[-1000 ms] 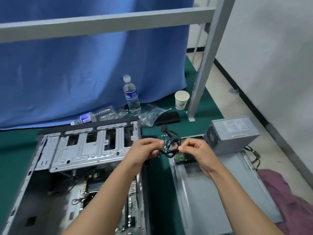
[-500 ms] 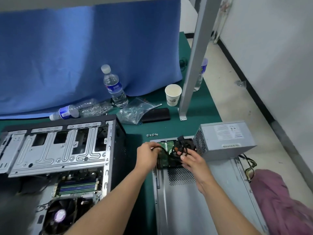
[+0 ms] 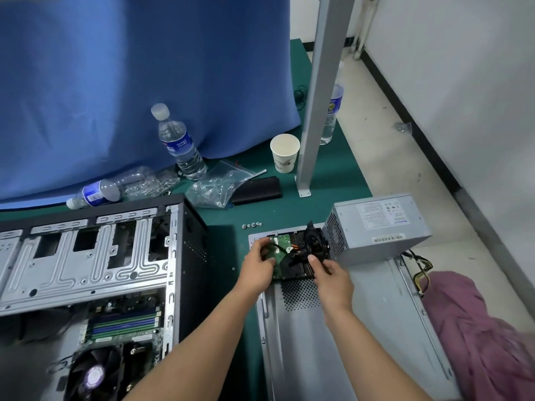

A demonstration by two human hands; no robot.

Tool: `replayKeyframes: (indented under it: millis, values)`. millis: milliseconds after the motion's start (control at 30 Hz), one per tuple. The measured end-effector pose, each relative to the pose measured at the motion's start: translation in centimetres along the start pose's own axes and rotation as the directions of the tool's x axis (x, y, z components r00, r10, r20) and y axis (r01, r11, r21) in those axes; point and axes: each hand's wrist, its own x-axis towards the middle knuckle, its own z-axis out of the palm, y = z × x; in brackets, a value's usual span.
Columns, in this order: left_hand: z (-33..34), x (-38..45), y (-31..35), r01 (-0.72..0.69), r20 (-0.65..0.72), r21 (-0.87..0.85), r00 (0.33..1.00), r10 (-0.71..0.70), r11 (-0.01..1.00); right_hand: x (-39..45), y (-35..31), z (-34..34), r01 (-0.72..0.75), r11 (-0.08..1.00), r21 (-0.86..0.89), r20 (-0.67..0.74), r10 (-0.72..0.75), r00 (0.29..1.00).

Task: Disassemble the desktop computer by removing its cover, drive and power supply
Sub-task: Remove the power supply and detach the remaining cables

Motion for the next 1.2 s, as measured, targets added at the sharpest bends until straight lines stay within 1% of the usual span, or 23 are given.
replayKeyframes:
  millis: [67,133,167,267,467,600,767,833,900,933,1000,1033,1100,1133,1200]
  values:
    - [0.0,-0.2,-0.2,-0.013,-0.004,-0.002,1.000,0.013,1.000,-0.3,0.0,0.4,-0.039,0.994,0.098,-0.039,0.043,0.998]
    - [0.0,-0.5,-0.2,-0.014,-0.031,-0.027,0.999,0.013,1.000,-0.6,0.0,0.6,-0.101,0.968,0.228,-0.044,0.114,0.992]
    - [0.0,-0.6,-0.3,-0.014,-0.041,-0.036,0.999,0.012,0.999,-0.6,0.2,0.6,-0.114,0.958,0.262,-0.045,0.130,0.991]
    - [-0.3,-0.9,-0.5,-0.030,-0.051,-0.033,0.998,0.028,0.999,-0.8,0.6,0.3,-0.071,0.972,0.224,-0.074,0.090,0.993]
    - [-0.9,-1.2,-1.4,-0.071,0.036,0.010,0.997,0.071,0.997,-0.7,0.8,0.1,-0.051,0.986,0.158,-0.079,0.064,0.995]
    - [-1.0,-1.3,-1.7,-0.042,0.070,-0.028,0.997,0.043,0.999,-1.0,0.9,-0.2,-0.067,0.979,0.194,-0.090,0.086,0.992]
    - [-1.4,-1.9,-1.1,-0.054,0.106,-0.040,0.993,0.058,0.998,-1.6,0.9,-0.7,-0.008,0.981,0.192,-0.107,0.029,0.994]
    - [-2.0,-2.4,-0.3,-0.081,0.113,-0.003,0.990,0.080,0.997,-2.0,0.7,-0.9,0.030,0.991,0.130,-0.126,-0.013,0.992]
    - [-3.1,-3.3,0.8,-0.133,0.134,0.063,0.983,0.124,0.989,-2.6,0.3,-1.0,0.075,0.997,0.034,-0.176,-0.068,0.982]
    - [-4.0,-4.0,1.5,-0.178,0.154,0.099,0.975,0.162,0.979,-3.1,0.1,-1.0,0.103,0.995,0.004,-0.207,-0.100,0.973]
    - [-6.3,-5.6,2.8,-0.287,0.226,0.142,0.941,0.251,0.947,-4.4,-0.6,-0.8,0.173,0.985,0.005,-0.252,-0.166,0.953]
    - [-7.7,-6.5,3.3,-0.338,0.274,0.142,0.917,0.291,0.931,-5.2,-1.0,-0.6,0.208,0.977,0.038,-0.245,-0.192,0.950]
    - [-10.7,-8.4,3.7,-0.401,0.342,0.115,0.875,0.343,0.909,-7.3,-2.1,0.1,0.266,0.955,0.131,-0.148,-0.246,0.958]
    - [-12.3,-9.2,3.5,-0.415,0.351,0.102,0.865,0.358,0.904,-8.6,-2.8,0.7,0.290,0.942,0.172,-0.075,-0.281,0.957]
    - [-15.6,-10.4,2.6,-0.416,0.321,0.077,0.871,0.372,0.906,-11.4,-4.3,2.1,0.336,0.919,0.208,0.067,-0.356,0.932]
